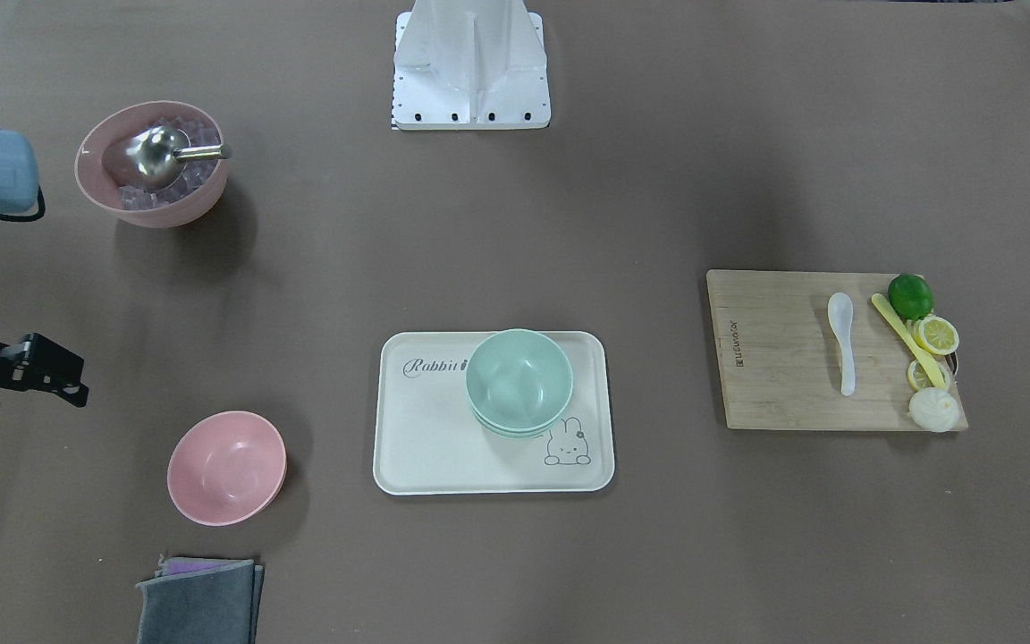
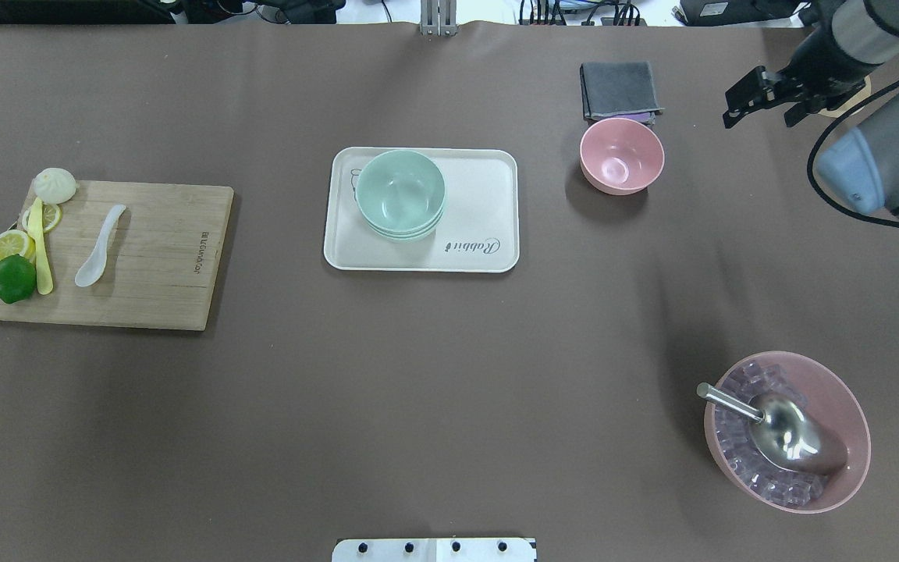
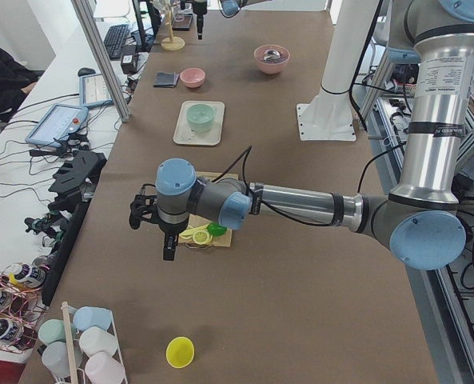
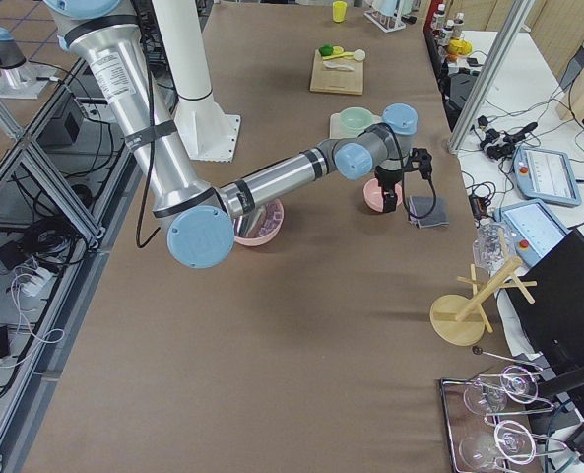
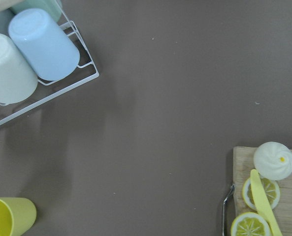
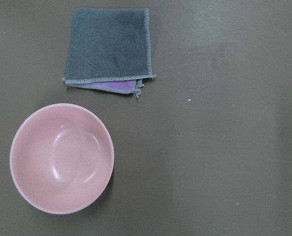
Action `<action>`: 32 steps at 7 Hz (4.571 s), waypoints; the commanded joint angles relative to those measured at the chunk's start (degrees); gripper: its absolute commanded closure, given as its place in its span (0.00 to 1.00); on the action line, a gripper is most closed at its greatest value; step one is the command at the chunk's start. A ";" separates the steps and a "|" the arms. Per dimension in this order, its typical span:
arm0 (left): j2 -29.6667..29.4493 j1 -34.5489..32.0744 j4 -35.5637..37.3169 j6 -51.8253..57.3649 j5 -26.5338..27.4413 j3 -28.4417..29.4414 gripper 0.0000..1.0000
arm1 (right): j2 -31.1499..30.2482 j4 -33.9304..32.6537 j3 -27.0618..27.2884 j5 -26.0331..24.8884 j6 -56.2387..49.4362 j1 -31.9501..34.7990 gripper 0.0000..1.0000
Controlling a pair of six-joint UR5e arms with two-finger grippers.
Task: Stack pink bowl on green and place spoon
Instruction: 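Reach the right gripper down to the rim of the pink bowl, then lift the pink bowl with the right gripper while the left reaches for the spoon, then grasp the white spoon on the cutting board with the left gripper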
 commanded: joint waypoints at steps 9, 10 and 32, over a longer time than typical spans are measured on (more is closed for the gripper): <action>-3.35 0.74 -7.97 0.39 -4.44 4.74 0.02 | 7.54 14.99 -18.07 -8.26 17.14 -10.28 0.97; -3.18 0.74 -7.97 0.48 -4.44 4.74 0.02 | 7.54 15.07 -17.63 -7.99 17.23 -10.28 1.00; -6.60 34.05 -16.14 -29.58 18.06 4.13 0.54 | 17.30 15.16 -16.05 -0.26 32.78 -5.89 1.00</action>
